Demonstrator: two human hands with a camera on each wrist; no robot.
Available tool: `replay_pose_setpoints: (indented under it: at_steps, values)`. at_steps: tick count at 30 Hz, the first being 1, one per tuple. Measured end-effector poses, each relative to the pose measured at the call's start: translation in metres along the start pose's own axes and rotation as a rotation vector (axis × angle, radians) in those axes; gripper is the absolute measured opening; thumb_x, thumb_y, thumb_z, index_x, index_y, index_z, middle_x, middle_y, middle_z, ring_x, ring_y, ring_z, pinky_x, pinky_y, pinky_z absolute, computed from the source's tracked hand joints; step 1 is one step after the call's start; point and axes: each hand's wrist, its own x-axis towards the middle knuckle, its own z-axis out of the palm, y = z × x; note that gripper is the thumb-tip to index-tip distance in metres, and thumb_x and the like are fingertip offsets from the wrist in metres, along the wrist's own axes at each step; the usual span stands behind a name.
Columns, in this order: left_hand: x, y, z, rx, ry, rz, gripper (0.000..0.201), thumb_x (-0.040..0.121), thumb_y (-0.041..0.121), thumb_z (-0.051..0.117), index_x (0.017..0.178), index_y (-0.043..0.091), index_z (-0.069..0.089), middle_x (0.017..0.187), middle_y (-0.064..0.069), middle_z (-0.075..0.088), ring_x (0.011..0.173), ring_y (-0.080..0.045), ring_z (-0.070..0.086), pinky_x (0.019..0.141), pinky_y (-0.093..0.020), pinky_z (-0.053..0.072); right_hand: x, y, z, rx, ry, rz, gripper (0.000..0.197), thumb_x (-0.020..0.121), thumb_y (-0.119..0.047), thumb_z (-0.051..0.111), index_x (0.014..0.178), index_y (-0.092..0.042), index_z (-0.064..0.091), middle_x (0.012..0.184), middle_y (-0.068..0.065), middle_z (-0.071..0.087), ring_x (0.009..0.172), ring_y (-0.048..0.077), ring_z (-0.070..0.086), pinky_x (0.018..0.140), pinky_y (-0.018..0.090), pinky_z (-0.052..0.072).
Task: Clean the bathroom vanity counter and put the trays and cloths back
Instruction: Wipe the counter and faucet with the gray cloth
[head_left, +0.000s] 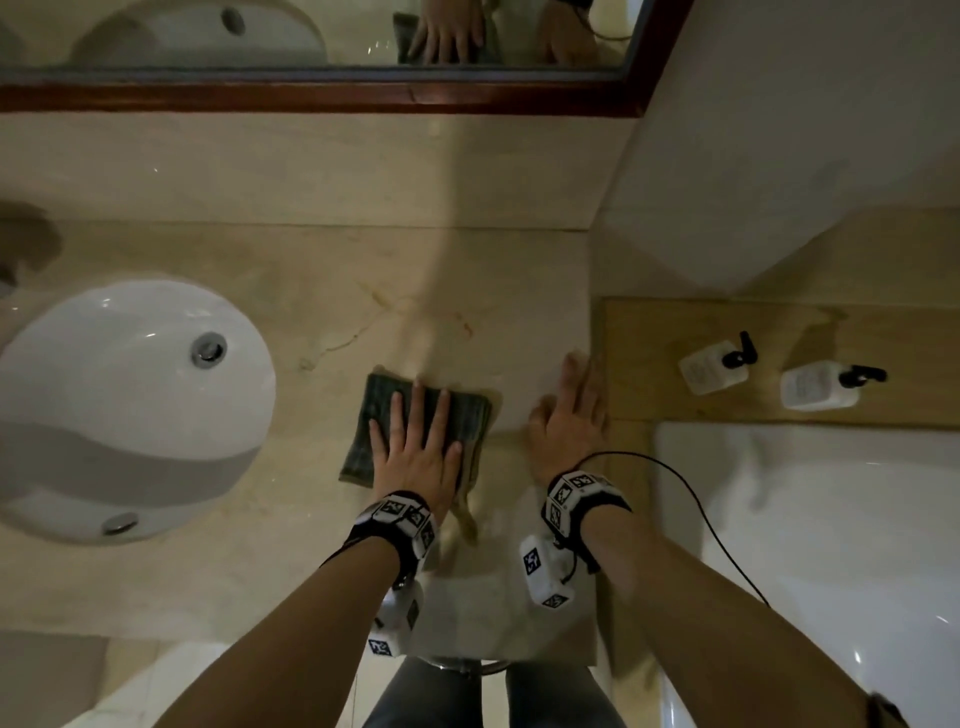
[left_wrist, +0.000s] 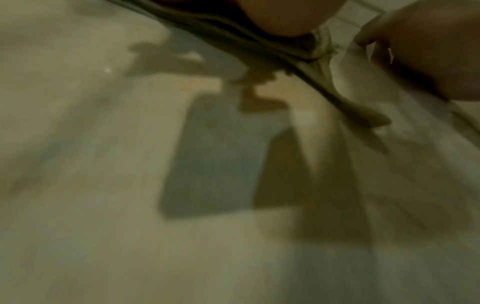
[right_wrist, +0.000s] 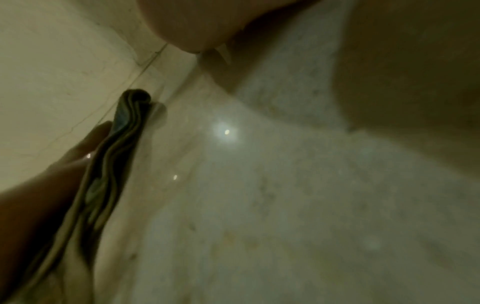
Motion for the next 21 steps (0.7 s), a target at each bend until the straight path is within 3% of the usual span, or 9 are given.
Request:
replay_pose_setpoints:
  at_steps: [5, 10, 16, 21]
  values:
    - [0.048, 0.010, -0.024, -0.018, -0.004, 0.047, 0.061, 0.097, 0.052, 0.010, 0.143, 0.039, -0.027, 0.155, 0.007, -0.030, 0.140, -0.020, -0.031, 0.114, -0.052, -0.016, 0.000, -0.001, 0.006, -0.050, 0.060, -0.001, 0.072, 0.090, -0.032, 0.044, 0.154, -0.018, 0.011, 0.159, 0.016, 0.012, 0.127, 0.040, 0.041, 0.098, 0.048, 0.040]
    - [0.084, 0.024, -0.041, 0.014, 0.030, 0.076, 0.062, 0.096, 0.053, 0.011, 0.148, 0.036, -0.020, 0.157, 0.005, -0.025, 0.144, -0.022, -0.024, 0.115, -0.052, -0.012, -0.001, -0.003, 0.002, -0.085, -0.003, -0.003, 0.072, 0.095, -0.038, 0.037, 0.153, -0.022, -0.003, 0.160, 0.012, -0.001, 0.135, 0.037, 0.030, 0.105, 0.046, 0.034]
    - [0.091, 0.027, -0.042, 0.017, 0.072, 0.082, 0.062, 0.096, 0.052, 0.011, 0.148, 0.036, -0.019, 0.157, 0.004, -0.023, 0.144, -0.021, -0.022, 0.116, -0.052, -0.012, -0.001, -0.006, 0.002, -0.134, 0.035, -0.008, 0.072, 0.089, -0.045, 0.023, 0.153, -0.017, 0.005, 0.158, 0.017, 0.009, 0.128, 0.037, 0.038, 0.100, 0.045, 0.039]
    - [0.088, 0.025, -0.041, 0.022, 0.100, 0.100, 0.063, 0.097, 0.052, 0.012, 0.149, 0.034, -0.017, 0.157, 0.001, -0.025, 0.145, -0.022, -0.021, 0.116, -0.051, -0.011, -0.003, -0.007, 0.002, -0.143, 0.035, 0.001, 0.073, 0.091, -0.040, 0.035, 0.153, -0.018, 0.006, 0.159, 0.016, 0.007, 0.123, 0.038, 0.040, 0.099, 0.046, 0.039]
